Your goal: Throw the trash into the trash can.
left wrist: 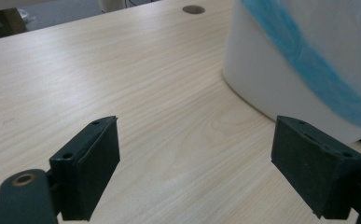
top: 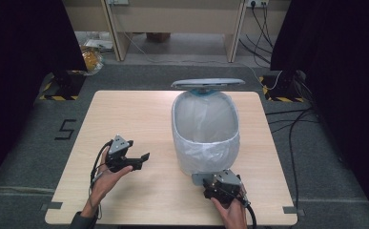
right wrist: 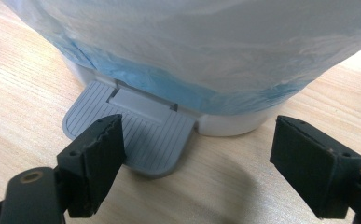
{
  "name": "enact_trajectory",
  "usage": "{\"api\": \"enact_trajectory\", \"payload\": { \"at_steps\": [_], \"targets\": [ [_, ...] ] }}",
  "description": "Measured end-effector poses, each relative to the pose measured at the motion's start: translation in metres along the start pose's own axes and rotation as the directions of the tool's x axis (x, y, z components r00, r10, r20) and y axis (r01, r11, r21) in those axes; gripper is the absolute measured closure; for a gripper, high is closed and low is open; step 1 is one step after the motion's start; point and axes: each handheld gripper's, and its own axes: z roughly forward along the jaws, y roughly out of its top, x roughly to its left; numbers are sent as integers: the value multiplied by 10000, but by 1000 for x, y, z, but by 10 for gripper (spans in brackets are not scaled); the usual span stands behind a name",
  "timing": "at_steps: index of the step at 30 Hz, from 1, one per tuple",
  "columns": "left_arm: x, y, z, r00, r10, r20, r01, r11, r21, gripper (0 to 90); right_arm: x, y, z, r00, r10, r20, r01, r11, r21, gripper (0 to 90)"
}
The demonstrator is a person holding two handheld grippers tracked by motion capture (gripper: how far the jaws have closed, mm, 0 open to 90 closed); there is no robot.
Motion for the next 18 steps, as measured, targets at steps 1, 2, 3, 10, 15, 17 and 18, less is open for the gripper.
{"api": "enact_trajectory", "payload": {
  "at_steps": [1, 2, 3, 10, 15, 17, 18],
  "targets": [
    [1, -2, 1, 10000, -47, -29, 47, 10000, 7, 149, 0, 0, 0, 10000, -1, -1, 1, 10000, -1, 176],
    [1, -4, 1, 10000, -42, -84, 42, 10000, 7, 149, 0, 0, 0, 10000, -3, 3, 3, 10000, -2, 177],
    [1, -6, 2, 9999, -33, -104, 34, 10000, 40, 149, 0, 0, 0, 10000, -33, 27, 33, 10000, -6, 176],
    [-5, -27, 15, 10000, 25, 44, -28, 9974, 725, 149, 0, 0, 0, 10000, -26, 20, 26, 10000, -9, 176],
    [-10, -38, 24, 9993, 362, 135, -379, 9881, 1488, 150, 0, 0, 0, 10000, -64, 40, 64, 10000, -21, 177],
    [-11, -40, 26, 9988, 490, 68, -494, 9854, 1630, 150, 0, 0, 0, 10000, -47, 24, 47, 10000, -13, 177],
    [-11, -41, 26, 9988, 482, 57, -485, 9850, 1658, 150, 0, 0, 0, 10000, -10, 12, 10, 10000, -3, 176]
  ]
}}
